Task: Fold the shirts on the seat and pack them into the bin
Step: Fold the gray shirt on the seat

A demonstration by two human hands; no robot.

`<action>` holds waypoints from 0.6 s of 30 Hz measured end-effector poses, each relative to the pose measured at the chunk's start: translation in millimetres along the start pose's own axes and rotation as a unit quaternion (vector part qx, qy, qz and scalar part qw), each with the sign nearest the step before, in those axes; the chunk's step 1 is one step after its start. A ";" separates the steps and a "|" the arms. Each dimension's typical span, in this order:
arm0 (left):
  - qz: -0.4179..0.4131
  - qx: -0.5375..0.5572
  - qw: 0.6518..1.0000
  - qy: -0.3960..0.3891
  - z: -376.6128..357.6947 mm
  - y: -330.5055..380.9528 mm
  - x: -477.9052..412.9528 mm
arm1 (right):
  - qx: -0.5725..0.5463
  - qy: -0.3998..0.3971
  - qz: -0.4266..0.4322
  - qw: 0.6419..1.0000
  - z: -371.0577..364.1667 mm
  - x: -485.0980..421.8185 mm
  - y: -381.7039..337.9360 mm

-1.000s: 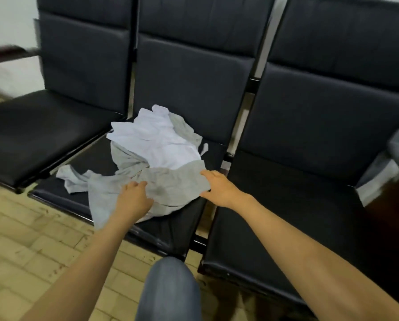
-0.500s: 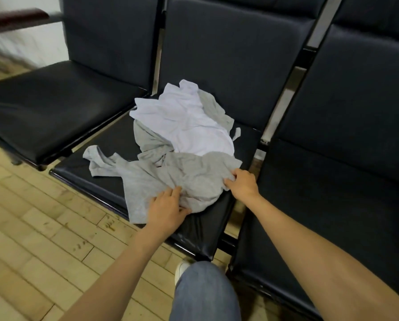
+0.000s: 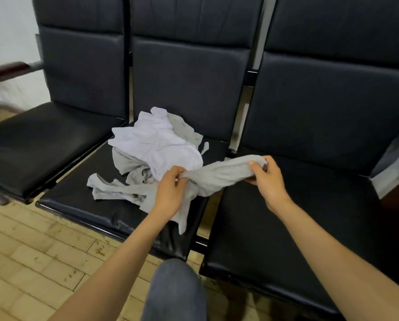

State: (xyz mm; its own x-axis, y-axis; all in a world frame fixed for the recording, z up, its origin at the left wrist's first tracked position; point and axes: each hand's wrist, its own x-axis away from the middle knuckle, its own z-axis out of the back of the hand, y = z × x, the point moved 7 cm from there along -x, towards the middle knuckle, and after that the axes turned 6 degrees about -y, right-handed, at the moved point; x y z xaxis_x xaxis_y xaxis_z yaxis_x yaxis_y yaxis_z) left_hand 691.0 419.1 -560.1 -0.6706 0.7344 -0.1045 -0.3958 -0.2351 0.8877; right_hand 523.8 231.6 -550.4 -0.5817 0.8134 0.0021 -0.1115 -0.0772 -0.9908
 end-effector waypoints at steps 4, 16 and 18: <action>-0.003 0.074 0.994 -0.074 -41.9 66.8 6.5 | -0.013 0.071 0.012 0.997 82.5 28.7 -25.1; 0.026 0.172 0.921 -0.347 -138.2 208.5 56.3 | -0.005 0.230 0.064 0.971 250.2 120.6 -84.3; 0.024 0.166 0.930 -0.326 -152.6 214.2 56.3 | -0.001 0.238 0.023 0.971 263.3 118.9 -74.4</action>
State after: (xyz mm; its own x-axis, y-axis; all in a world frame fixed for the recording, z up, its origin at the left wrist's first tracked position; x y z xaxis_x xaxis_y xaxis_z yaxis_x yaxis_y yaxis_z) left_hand 472.6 312.9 -444.2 -0.1160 0.9838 0.1367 -0.0867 -0.1471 0.9853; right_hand 250.8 182.2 -440.8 -0.1470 0.9835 -0.1056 -0.0930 -0.1200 -0.9884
